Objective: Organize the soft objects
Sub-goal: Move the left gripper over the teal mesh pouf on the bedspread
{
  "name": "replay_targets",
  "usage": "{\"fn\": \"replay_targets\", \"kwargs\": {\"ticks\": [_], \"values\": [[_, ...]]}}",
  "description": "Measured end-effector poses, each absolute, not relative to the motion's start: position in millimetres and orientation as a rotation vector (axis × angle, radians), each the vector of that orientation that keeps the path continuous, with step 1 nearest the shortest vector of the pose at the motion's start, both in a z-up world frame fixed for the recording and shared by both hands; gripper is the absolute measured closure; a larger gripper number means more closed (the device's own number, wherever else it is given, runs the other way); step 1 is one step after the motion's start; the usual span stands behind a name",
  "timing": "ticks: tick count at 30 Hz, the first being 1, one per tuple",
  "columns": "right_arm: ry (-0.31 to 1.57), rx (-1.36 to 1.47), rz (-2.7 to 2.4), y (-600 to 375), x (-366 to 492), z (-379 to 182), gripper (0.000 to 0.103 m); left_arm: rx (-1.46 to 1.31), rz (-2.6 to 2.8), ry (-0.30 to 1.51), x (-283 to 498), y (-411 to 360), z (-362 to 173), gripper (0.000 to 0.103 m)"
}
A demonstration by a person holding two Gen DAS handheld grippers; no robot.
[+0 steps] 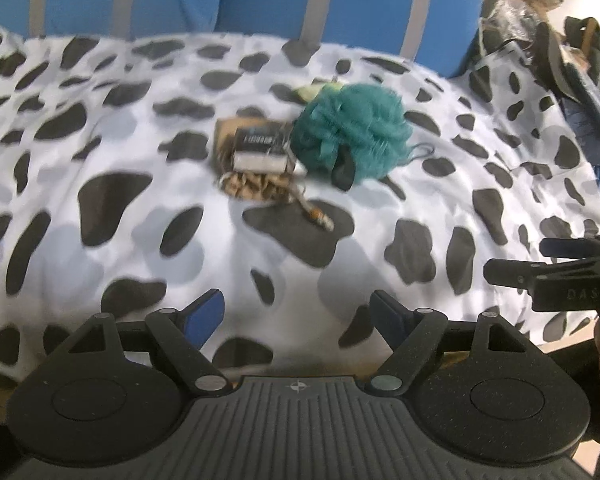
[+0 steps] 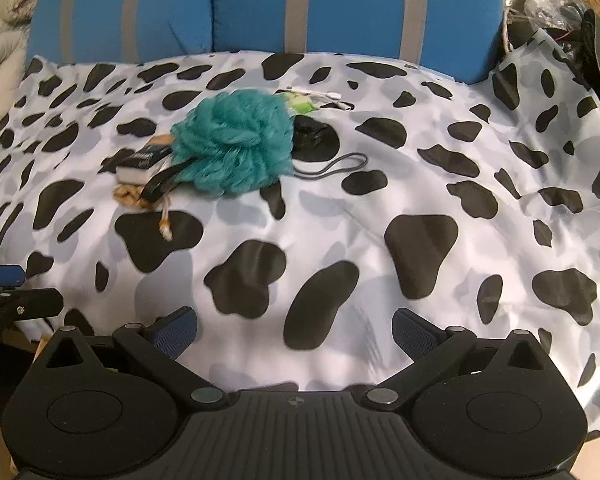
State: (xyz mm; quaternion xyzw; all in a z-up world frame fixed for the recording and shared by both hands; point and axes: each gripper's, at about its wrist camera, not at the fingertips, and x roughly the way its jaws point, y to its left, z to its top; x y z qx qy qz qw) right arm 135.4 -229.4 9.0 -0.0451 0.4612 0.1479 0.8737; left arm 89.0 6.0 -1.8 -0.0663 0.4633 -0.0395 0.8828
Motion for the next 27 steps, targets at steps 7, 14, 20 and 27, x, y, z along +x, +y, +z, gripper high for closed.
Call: {"fn": "replay_targets", "kwargs": {"ticks": [7, 14, 20, 27], "values": [[0.948, -0.081, 0.3, -233.8, 151.6, 8.8, 0.0, -0.053, -0.12, 0.884, 105.7, -2.6, 1.6, 0.022], [0.928, -0.069, 0.275, -240.3, 167.6, 9.0, 0.0, 0.041, -0.147, 0.831, 129.7, -8.9, 5.1, 0.022], [0.913, -0.074, 0.243, -246.1, 180.0, 8.0, 0.0, 0.081, -0.158, 0.778, 150.0, -12.0, 10.4, 0.022], [0.919, -0.064, 0.248, -248.2, 187.6, 8.2, 0.0, 0.108, -0.192, 0.715, 177.0, -22.1, 17.7, 0.022]]}}
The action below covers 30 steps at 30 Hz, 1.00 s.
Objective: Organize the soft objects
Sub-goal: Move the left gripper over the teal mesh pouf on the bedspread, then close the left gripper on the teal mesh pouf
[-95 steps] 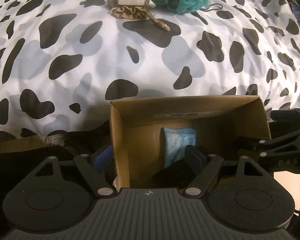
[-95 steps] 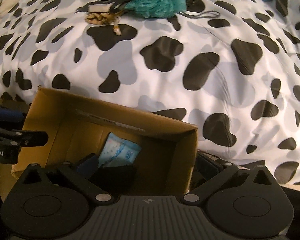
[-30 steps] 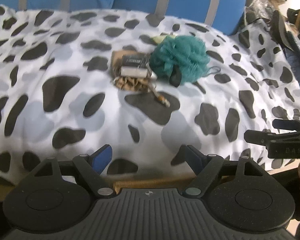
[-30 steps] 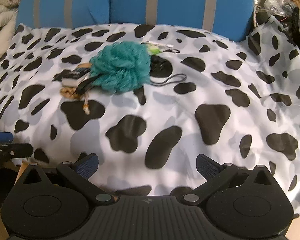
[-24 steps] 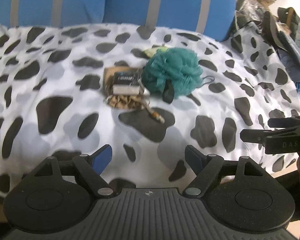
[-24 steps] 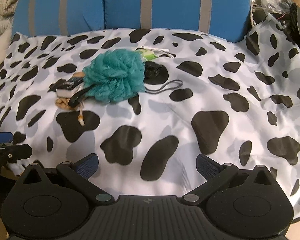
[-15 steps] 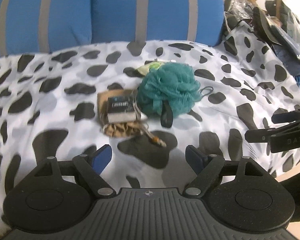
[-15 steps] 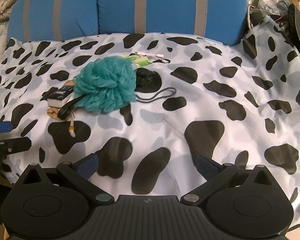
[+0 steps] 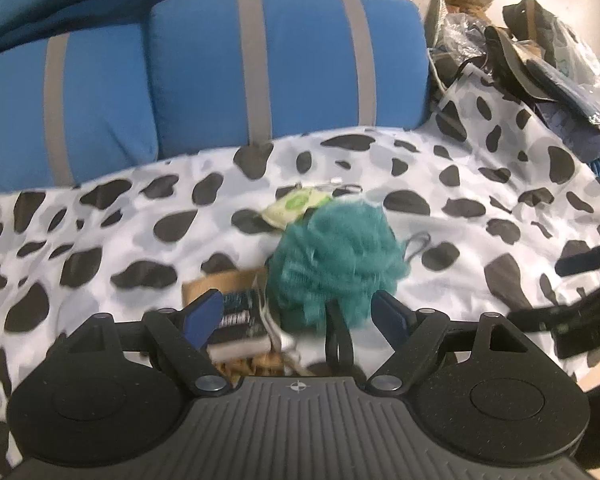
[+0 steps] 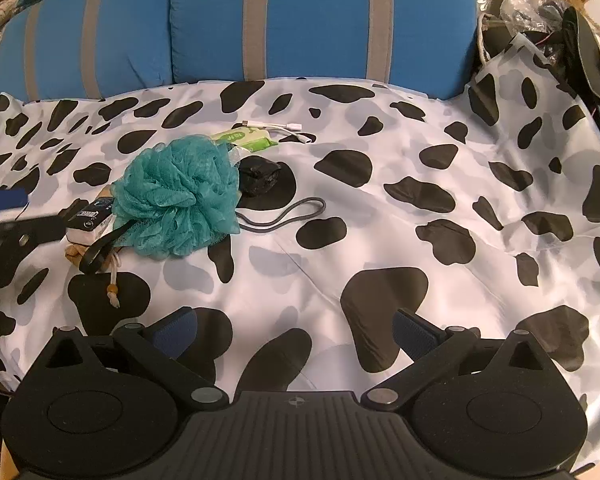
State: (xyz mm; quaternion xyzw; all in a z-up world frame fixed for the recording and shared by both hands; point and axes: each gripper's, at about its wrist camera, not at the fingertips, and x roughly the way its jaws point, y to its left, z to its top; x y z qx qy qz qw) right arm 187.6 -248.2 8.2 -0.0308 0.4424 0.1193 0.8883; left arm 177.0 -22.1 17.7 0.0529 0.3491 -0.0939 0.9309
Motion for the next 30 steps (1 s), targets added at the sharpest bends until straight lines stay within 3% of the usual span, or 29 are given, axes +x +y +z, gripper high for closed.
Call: {"fn": "replay_targets", "kwargs": {"ticks": [15, 24, 30], "values": [[0.959, -0.007, 0.258, -263.2, 199.8, 7.5, 0.0, 0.022, -0.215, 0.766, 241.2, -32.0, 6.1, 0.022], [0.951, 0.021, 0.282, -264.0, 202.0, 14.8, 0.0, 0.019, -0.28, 0.894, 273.8, -48.2, -19.7, 0.022], [0.958, 0.01, 0.297, -258.9, 203.0, 14.6, 0.0, 0.013, -0.287, 0.982, 294.4, -51.6, -42.8, 0.011]]}}
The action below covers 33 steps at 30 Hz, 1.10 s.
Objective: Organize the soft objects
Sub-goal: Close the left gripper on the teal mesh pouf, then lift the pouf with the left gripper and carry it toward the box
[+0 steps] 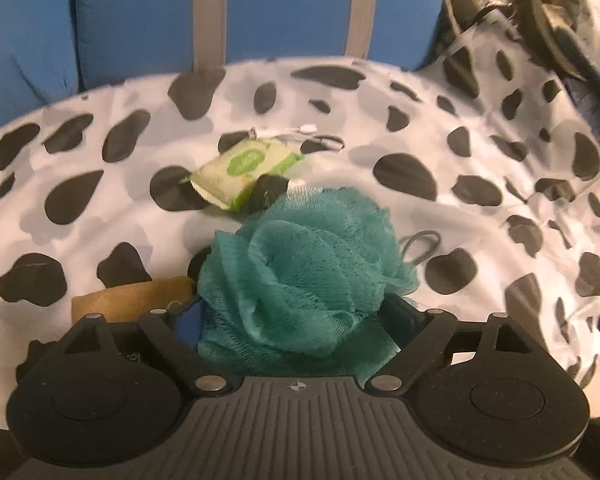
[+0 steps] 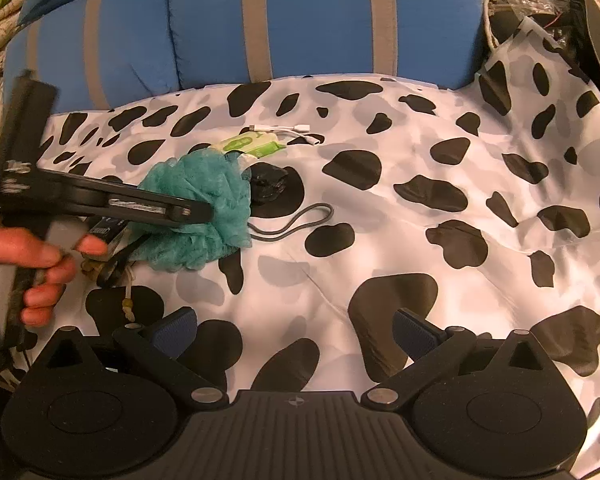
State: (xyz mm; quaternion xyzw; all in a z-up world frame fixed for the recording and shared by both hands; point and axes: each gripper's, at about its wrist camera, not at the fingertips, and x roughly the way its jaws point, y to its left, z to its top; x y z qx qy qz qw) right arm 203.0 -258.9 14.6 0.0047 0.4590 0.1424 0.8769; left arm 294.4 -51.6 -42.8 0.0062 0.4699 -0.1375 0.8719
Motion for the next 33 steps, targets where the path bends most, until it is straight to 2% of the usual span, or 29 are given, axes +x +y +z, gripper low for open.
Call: {"fn": "replay_targets", "kwargs": {"ticks": [3, 9, 10, 12, 18, 33], "values": [[0.961, 0.006, 0.294, -258.9, 204.4, 13.0, 0.0, -0.017, -0.287, 1.0, 301.9, -50.4, -49.3, 0.008], [0.972, 0.023, 0.277, -260.9, 208.2, 10.8, 0.0, -0.011, -0.302, 1.012, 307.3, -51.2, -55.5, 0.008], [0.973, 0.023, 0.277, -260.4, 208.1, 10.4, 0.0, -0.005, -0.311, 1.014, 306.7, -50.8, -54.8, 0.01], [0.976, 0.018, 0.275, -259.3, 208.2, 9.5, 0.0, 0.004, -0.328, 1.008, 304.3, -50.3, -50.3, 0.025], [0.971, 0.011, 0.283, -256.3, 207.5, 8.9, 0.0, -0.039, -0.318, 0.976, 296.1, -37.8, -34.0, 0.038], [0.924, -0.043, 0.297, -236.2, 203.2, 13.8, 0.0, -0.085, -0.206, 0.801, 229.5, 7.2, 36.5, 0.041]]}}
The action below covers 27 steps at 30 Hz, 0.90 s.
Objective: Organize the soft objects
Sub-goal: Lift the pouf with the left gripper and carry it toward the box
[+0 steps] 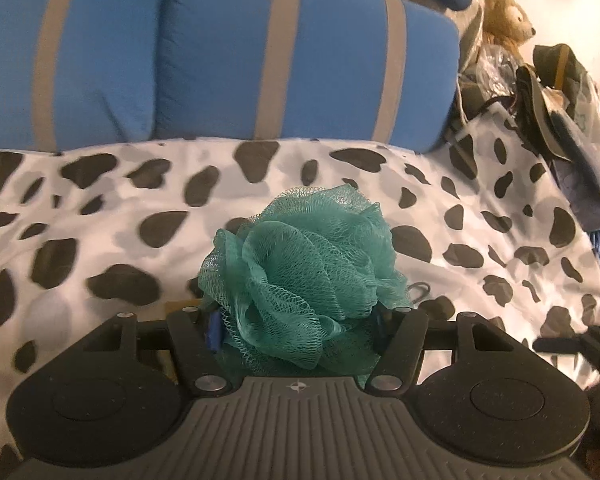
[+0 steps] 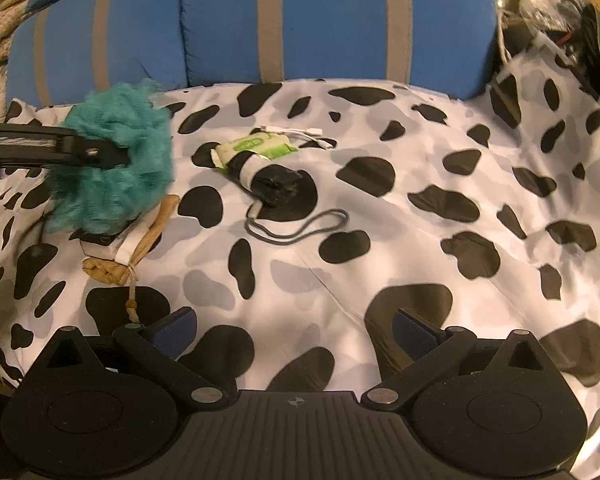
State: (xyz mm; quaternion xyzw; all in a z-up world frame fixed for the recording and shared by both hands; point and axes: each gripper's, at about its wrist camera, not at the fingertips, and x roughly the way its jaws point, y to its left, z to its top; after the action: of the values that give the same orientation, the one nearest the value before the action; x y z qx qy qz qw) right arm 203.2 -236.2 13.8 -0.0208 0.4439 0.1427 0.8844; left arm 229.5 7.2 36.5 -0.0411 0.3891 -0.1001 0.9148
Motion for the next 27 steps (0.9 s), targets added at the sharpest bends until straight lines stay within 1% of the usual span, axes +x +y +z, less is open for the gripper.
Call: {"fn": "replay_targets", "kwargs": {"ticks": [4, 12, 21, 23, 24, 27], "values": [[0.881, -0.083, 0.31, -224.9, 202.4, 16.5, 0.0, -0.078, -0.168, 0.779, 206.4, 23.3, 42.6, 0.041], [0.843, -0.19, 0.394, -200.4, 216.0, 12.5, 0.0, -0.114, -0.097, 0.792, 171.9, 60.2, 44.3, 0.041], [0.854, -0.237, 0.459, -186.8, 254.9, -7.3, 0.001, -0.16, -0.095, 0.779, 161.5, 82.9, 48.7, 0.041], [0.855, -0.242, 0.483, -185.3, 264.3, -12.2, 0.003, -0.167, -0.101, 0.774, 160.0, 83.8, 49.1, 0.041], [0.853, -0.251, 0.49, -184.4, 268.3, -14.9, 0.007, -0.167, -0.105, 0.775, 160.4, 83.2, 48.8, 0.041], [0.865, -0.29, 0.497, -180.3, 281.6, -28.4, 0.013, -0.159, -0.114, 0.792, 161.5, 81.1, 45.4, 0.041]]}}
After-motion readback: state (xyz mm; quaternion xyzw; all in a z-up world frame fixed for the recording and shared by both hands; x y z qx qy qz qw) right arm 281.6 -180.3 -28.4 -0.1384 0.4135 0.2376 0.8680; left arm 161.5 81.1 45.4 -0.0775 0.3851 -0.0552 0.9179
